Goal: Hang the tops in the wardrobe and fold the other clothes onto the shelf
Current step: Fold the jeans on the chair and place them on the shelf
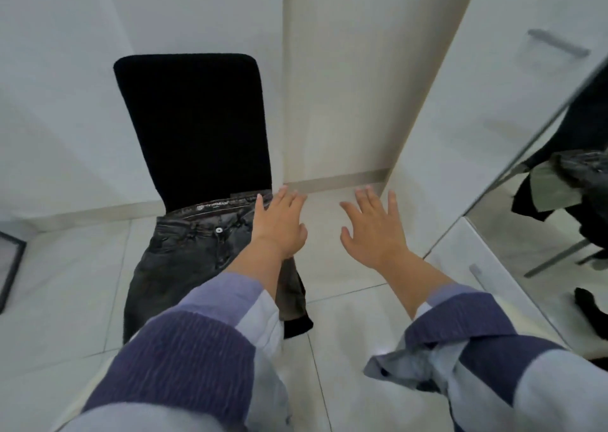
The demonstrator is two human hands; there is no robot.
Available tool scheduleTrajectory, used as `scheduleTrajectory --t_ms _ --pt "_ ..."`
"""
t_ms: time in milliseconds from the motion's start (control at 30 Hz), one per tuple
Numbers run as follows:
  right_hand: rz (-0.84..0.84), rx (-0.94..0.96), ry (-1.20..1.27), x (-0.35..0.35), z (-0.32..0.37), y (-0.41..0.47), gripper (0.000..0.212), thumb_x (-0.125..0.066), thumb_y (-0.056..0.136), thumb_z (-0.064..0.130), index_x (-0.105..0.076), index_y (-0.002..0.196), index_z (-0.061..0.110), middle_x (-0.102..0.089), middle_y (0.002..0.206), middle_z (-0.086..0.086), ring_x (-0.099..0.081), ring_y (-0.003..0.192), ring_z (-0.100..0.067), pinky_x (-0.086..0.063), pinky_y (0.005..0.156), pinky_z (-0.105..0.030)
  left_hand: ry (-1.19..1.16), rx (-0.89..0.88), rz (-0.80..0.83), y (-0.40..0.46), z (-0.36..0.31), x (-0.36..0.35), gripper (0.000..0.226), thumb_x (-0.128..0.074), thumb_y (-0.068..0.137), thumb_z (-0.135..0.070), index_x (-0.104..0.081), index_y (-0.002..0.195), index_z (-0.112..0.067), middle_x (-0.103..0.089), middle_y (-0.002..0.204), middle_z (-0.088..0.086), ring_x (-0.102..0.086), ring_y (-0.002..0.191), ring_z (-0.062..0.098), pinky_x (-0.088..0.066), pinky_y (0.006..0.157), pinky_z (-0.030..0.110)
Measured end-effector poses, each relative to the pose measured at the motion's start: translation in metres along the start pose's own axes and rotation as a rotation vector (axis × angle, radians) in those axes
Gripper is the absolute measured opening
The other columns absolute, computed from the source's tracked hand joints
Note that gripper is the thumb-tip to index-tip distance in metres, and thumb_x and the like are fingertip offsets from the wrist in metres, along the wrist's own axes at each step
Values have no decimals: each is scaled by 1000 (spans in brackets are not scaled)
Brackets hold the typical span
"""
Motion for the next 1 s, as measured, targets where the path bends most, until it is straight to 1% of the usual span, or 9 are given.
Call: scheduleTrajectory --t_ms 167,300,433,600,700,833,933,1000 --pt "83 125 -8 -24 70 71 57 -25 97 47 -18 149 27 -6 161 -7 2 148 -25 9 115 -55 -48 127 37 21 91 -11 60 -42 95 -29 -20 150 -23 -16 159 -4 1 148 16 -3 118 54" --pt "141 193 51 -54 120 135 58 -28 97 47 -17 150 26 -5 161 -7 4 148 -25 6 117 -54 -45 236 84 44 170 -36 62 -45 96 -36 -17 151 -25 -15 159 -3 1 148 17 -4 117 53" --pt "218 253 63 -102 165 196 62 -32 96 46 -15 152 23 -3 161 -6 5 148 -25 3 118 -52 -29 342 164 66 248 -76 76 -55 91 -47 -13 151 -25 -12 160 -3 3 148 18 -4 117 53" --pt "296 254 51 -170 200 261 65 -42 94 36 -13 152 24 -2 161 -8 4 148 -27 -1 119 -52 -10 406 224 95 321 -130 87 -65 85 -40 -12 152 -24 -9 160 -1 4 148 18 -5 118 52" --pt "301 232 50 -203 214 296 73 -49 92 33 -8 151 23 0 160 -9 3 148 -28 -3 118 -51 -30 466 272 107 355 -164 96 -70 82 -37 -7 152 -22 -2 161 0 8 148 19 -4 117 53" --pt "267 221 26 -239 227 324 88 -60 87 38 0 151 24 -3 158 -9 0 147 -28 -3 118 -51 -49 531 368 117 382 -209 120 -76 76 -38 15 150 -18 14 160 0 16 146 21 -2 115 56" --pt "260 197 21 -261 232 334 98 -65 84 33 6 150 25 -4 157 -8 -2 147 -27 -2 118 -53 51 536 394 127 399 -226 133 -79 68 -47 23 147 -16 17 159 2 17 146 23 -2 116 58" --pt "244 181 -2 -273 234 338 102 -68 82 32 10 148 26 -5 156 -8 -4 146 -27 -6 117 -54 152 528 406 132 406 -233 139 -79 63 -56 24 147 -15 12 159 5 15 146 25 0 115 61"
Point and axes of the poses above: each hand's wrist, its own y-axis towards the middle knuckle, its own x-axis out of the back of the hand, z = x × y, the point moved 7 cm from there along y, towards the middle knuckle
